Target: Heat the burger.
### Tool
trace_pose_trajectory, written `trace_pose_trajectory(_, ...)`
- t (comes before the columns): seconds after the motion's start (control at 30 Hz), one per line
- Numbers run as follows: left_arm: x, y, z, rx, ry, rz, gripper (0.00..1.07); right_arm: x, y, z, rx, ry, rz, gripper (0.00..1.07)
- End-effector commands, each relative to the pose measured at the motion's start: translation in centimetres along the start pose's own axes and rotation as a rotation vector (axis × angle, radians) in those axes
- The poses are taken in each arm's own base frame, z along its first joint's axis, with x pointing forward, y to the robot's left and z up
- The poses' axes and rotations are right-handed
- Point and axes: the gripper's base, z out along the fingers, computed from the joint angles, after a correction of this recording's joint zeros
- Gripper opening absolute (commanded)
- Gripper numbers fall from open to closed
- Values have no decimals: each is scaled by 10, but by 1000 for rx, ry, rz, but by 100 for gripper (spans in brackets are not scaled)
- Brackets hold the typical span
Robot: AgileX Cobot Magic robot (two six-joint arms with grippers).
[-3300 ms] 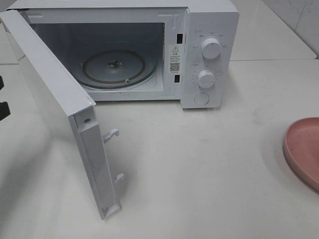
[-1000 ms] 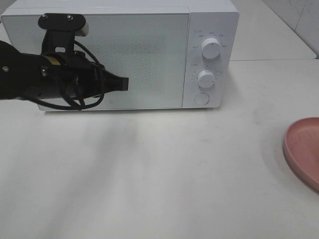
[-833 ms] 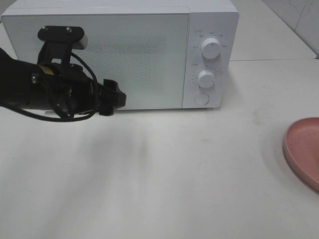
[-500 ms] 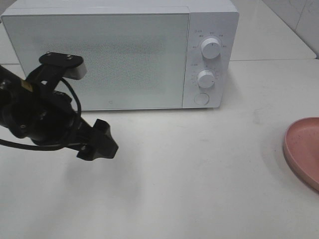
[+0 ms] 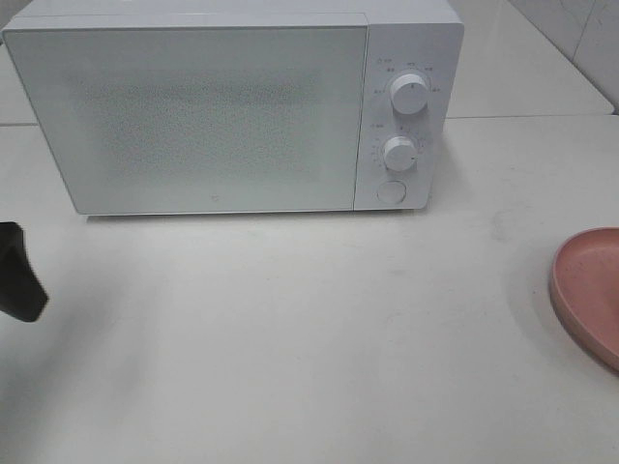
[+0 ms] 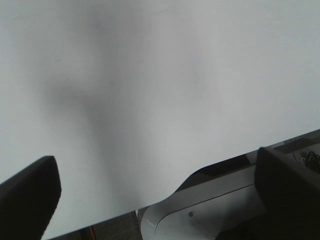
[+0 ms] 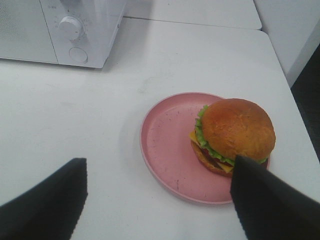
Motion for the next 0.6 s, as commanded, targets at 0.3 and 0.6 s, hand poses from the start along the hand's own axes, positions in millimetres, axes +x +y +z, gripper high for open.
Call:
trace_pose_trajectory(0.3,55,27,-53,-85,-133,-210,98,2,0,-3,5,-41,-2,75)
trace_pose_trajectory(0.6,115,9,-70,-169,-342,-176,98,2,0,-3,5,-41,-2,75)
